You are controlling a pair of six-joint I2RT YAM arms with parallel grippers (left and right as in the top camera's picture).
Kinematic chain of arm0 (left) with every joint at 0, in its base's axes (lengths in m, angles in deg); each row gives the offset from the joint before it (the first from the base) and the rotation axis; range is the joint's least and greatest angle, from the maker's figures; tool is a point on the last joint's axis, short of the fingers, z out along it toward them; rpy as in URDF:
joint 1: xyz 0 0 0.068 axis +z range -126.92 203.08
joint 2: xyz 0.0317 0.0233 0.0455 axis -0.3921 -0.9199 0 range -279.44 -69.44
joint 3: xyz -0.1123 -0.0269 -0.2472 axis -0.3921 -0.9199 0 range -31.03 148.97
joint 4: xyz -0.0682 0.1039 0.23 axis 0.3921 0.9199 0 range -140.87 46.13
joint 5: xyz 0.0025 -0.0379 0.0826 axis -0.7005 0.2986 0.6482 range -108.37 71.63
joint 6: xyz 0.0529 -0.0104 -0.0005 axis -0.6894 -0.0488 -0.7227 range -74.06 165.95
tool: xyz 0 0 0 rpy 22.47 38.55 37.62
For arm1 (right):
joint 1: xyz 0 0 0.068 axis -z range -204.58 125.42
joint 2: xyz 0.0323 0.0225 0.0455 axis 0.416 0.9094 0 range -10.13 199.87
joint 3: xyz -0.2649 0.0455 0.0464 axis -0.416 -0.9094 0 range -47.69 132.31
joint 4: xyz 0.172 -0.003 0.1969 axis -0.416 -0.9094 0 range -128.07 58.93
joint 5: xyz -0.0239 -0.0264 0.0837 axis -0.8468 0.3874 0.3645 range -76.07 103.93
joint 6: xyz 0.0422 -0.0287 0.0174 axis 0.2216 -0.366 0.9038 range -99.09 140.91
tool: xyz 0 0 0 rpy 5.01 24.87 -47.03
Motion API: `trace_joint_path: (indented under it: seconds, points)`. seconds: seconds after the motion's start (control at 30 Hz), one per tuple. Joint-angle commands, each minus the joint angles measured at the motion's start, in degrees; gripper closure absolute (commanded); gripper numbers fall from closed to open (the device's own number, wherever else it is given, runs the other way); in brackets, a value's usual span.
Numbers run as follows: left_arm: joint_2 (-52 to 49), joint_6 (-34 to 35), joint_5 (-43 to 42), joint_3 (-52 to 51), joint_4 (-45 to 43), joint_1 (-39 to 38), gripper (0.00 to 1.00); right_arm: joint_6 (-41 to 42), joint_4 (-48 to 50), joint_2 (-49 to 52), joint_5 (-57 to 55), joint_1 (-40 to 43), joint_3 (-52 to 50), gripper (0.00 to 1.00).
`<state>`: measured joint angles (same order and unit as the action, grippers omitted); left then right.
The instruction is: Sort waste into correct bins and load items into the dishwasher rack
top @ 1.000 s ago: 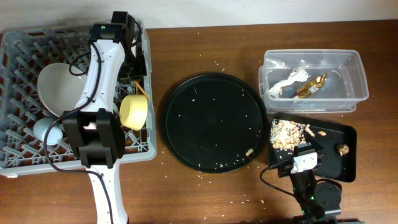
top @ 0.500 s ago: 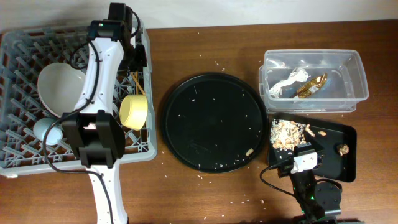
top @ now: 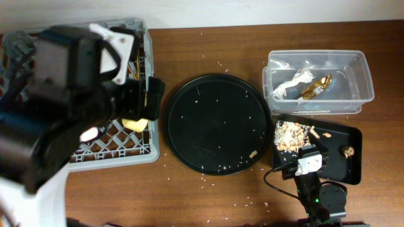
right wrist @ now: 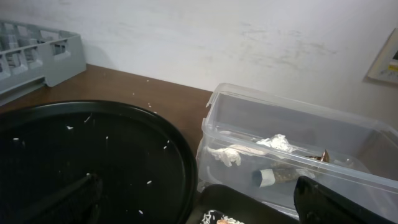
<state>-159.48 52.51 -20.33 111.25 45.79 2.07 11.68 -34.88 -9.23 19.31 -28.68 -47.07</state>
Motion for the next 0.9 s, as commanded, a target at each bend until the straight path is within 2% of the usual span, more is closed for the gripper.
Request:
trace_joint_path:
  seconds: [0.0,0.07,0.1,0.17,0.2,0.27,0.4,0.5,0.63,0.73,0.87]
  points:
    - [6.8,-2.36,8.76,-0.72,-0.57,-0.2,0.0,0.24,-0.24,-0.39,-0.07,0.37,-0.31,0.02]
    - [11.43,-2.4,18.45,-5.35,-5.86,-0.15,0.0,0.22,-0.24,-0.39,-0.09,0.37,-0.31,0.01]
    - [15.78,-2.36,19.39,-11.63,-10.71,1.64,0.0,0.24,-0.24,-0.39,-0.07,0.37,-0.31,0.02]
    - [25.79,-2.38,11.47,-29.86,-23.43,8.2,0.0,0.24,-0.24,-0.39,-0.07,0.37,-0.31,0.02]
    - [31.67,-2.38,9.6,-41.72,-32.52,11.26,0.0,0.24,-0.24,-0.39,-0.07,0.37,-0.31,0.02]
    - [44.19,-2.38,9.66,-66.51,-51.28,14.32,0.0,0.24,-0.24,-0.39,-0.07,0.37,-0.31,0.02]
    - [70.14,-2.32,7.26,-108.48,-79.03,18.56,0.0,0.22,-0.24,-0.39,-0.09,0.37,-0.31,0.01]
    - [80.35,-2.34,7.3,-123.43,-83.62,18.73,0.0,0.24,-0.24,-0.39,-0.07,0.37,-0.31,0.02]
    - [88.63,-2.34,7.28,-136.47,-90.27,18.73,0.0,0.24,-0.24,-0.39,-0.07,0.37,-0.31,0.02]
    - [89.77,-2.34,7.26,-141.85,-94.66,18.67,0.0,0.24,-0.22,-0.39,-0.07,0.37,-0.31,0.02]
    - [89.68,-2.36,7.3,-141.79,-92.56,18.67,0.0,0.24,-0.24,-0.39,-0.07,0.37,-0.31,0.02]
